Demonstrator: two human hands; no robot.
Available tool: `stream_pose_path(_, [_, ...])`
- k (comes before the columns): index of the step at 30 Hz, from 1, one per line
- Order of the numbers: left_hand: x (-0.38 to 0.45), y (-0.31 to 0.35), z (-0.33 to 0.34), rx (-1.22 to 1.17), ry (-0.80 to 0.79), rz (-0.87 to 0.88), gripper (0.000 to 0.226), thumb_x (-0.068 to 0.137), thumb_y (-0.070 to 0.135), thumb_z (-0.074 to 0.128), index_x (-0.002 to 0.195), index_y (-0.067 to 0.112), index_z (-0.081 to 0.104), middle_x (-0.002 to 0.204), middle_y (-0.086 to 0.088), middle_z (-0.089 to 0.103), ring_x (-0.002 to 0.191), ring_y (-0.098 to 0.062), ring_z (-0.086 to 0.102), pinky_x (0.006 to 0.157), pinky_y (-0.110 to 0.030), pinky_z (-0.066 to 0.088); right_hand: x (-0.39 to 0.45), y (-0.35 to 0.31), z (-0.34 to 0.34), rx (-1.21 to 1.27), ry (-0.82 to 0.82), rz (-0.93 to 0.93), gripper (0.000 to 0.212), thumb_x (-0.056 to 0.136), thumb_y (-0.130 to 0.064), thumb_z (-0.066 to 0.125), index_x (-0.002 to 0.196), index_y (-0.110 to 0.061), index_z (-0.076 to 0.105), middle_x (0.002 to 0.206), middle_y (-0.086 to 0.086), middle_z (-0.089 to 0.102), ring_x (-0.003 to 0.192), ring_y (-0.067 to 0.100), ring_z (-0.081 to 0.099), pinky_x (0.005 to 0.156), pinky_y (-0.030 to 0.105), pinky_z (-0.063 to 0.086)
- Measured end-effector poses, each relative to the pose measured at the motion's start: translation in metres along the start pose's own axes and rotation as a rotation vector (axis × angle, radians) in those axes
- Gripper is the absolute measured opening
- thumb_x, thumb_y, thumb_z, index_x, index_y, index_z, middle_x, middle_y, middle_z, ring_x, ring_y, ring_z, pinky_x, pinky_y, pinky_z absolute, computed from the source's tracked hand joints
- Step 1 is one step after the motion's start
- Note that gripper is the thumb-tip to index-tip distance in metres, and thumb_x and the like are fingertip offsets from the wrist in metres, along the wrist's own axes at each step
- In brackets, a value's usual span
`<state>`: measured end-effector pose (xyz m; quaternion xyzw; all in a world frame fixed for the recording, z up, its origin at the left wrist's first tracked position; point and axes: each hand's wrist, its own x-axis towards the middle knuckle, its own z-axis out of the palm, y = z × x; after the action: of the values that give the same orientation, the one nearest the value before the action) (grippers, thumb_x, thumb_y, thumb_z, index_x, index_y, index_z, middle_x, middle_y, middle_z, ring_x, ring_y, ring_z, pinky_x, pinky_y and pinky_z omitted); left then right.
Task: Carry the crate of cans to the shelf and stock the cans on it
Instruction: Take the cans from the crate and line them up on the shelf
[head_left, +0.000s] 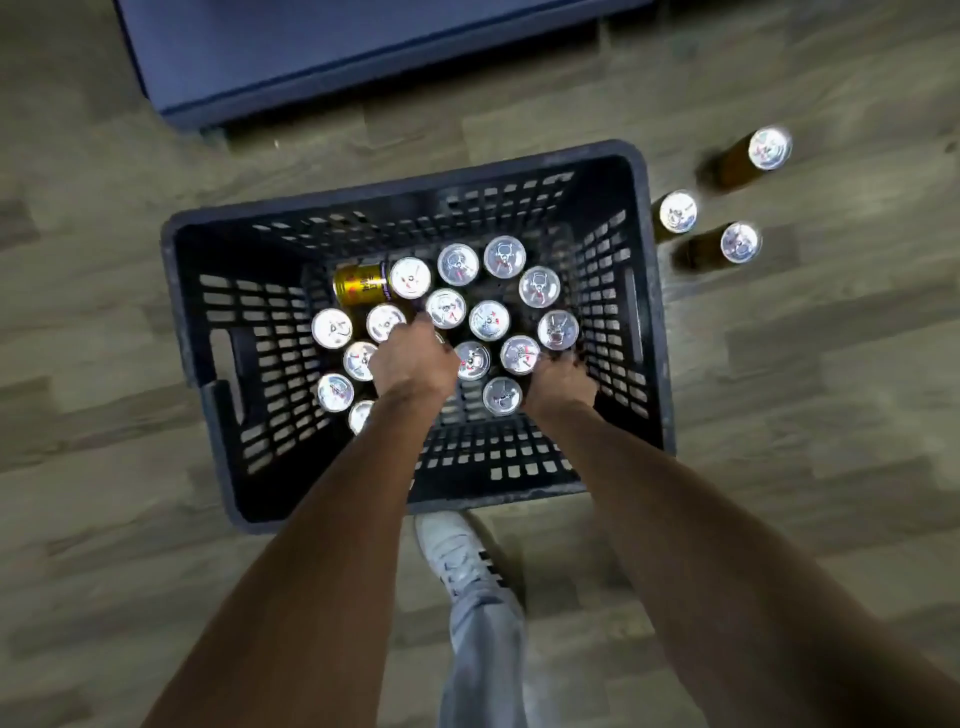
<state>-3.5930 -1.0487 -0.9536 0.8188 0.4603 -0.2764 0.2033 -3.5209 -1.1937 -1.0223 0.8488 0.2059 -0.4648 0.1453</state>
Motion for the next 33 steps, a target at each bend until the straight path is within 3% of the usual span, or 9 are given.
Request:
stream_pose_path(3, [0.003,-0.014,0.027,0.013,-0.049,0.001,0.029,0.093,0.032,0.055,0.117,0.015,0.057,0.110,-0.010,0.065,0.099,-0.030,0.063,0.080,-0.037,0.053,0.013,0.006,0.023,-0.031,0.000,0.024,0.066,0.094,-0.015,0.057,0.149,-0.016,0.023,0.142,0.026,0.037,0.124,0.035,0.050,0.094,0.040,0.048])
stream_pose_path(7, [0.004,-0.030,0.043,0.029,-0.056,-0.021,0.030,0.095,0.030,0.051,0.121,0.016,0.055,0.111,-0.010,0.064,0.100,-0.030,0.061,0.073,-0.033,0.041,0.024,0.011,0.038,-0.106,0.105,-0.022,0.065,0.099,-0.012,0.046,0.156,-0.015,0.014,0.131,0.016,0.050,0.119,0.028,0.054,0.094,0.038,0.049])
stream_pose_path(10, [0.002,-0.036,0.043,0.021,-0.048,-0.044,0.033,0.094,0.029,0.052,0.125,0.018,0.055,0.113,-0.011,0.066,0.102,-0.030,0.062,0.078,-0.035,0.045,0.020,0.007,0.033,-0.118,0.190,-0.013,0.050,0.100,-0.017,0.048,0.148,-0.016,0.032,0.120,0.010,0.057,0.111,0.025,0.059,0.086,0.034,0.051])
stream_pose_path(14, [-0.024,-0.030,0.031,-0.074,-0.101,-0.094,0.029,0.094,0.025,0.053,0.121,0.016,0.058,0.111,-0.013,0.067,0.099,-0.032,0.063,0.076,-0.037,0.049,-0.013,0.003,0.018,0.138,0.172,0.089,0.033,0.091,-0.025,0.063,0.119,-0.013,0.053,0.106,0.008,0.062,0.097,0.024,0.064,0.081,0.035,0.057])
stream_pose_path(17, [-0.054,-0.013,0.004,-0.086,-0.157,-0.040,0.034,0.093,0.018,0.056,0.127,0.019,0.053,0.114,-0.011,0.065,0.100,-0.031,0.063,0.070,-0.034,0.044,-0.053,0.003,-0.015,0.407,0.205,0.118,0.047,0.079,-0.036,0.076,0.115,-0.016,0.052,0.094,0.006,0.065,0.084,0.025,0.066,0.073,0.039,0.060])
stream_pose_path(20, [-0.084,0.010,-0.044,-0.026,-0.191,0.070,0.059,0.088,0.010,0.063,0.140,0.023,0.039,0.122,-0.010,0.057,0.107,-0.030,0.060,0.079,-0.038,0.050,-0.101,0.001,-0.068,0.584,0.309,0.114,0.063,0.077,-0.043,0.076,0.120,-0.013,0.041,0.097,0.012,0.067,0.089,0.033,0.066,0.078,0.035,0.054])
stream_pose_path(26, [-0.129,0.038,-0.199,-0.264,-0.013,0.154,0.082,0.080,0.014,0.072,0.148,0.027,0.029,0.141,-0.005,0.046,0.126,-0.027,0.050,0.096,-0.039,0.046,-0.211,-0.038,-0.226,0.784,0.448,-0.122,0.054,0.071,-0.047,0.072,0.111,-0.018,0.050,0.092,0.013,0.071,0.092,0.036,0.066,0.080,0.038,0.054])
stream_pose_path(29, [-0.151,0.044,-0.298,-0.451,0.203,0.205,0.055,0.074,0.027,0.073,0.122,0.026,0.046,0.116,-0.003,0.063,0.108,-0.027,0.059,0.085,-0.038,0.050,-0.275,-0.064,-0.317,0.814,0.528,-0.330,0.047,0.065,-0.049,0.069,0.099,-0.024,0.048,0.086,0.011,0.069,0.089,0.036,0.064,0.077,0.037,0.051])
stream_pose_path(33, [-0.190,0.053,-0.420,-0.675,0.463,0.271,0.040,0.069,0.029,0.069,0.101,0.024,0.044,0.087,-0.004,0.068,0.082,-0.032,0.064,0.068,-0.042,0.052,-0.368,-0.086,-0.422,0.903,0.647,-0.506,0.059,0.070,-0.047,0.068,0.122,-0.034,0.042,0.104,0.003,0.064,0.098,0.023,0.055,0.082,0.032,0.043])
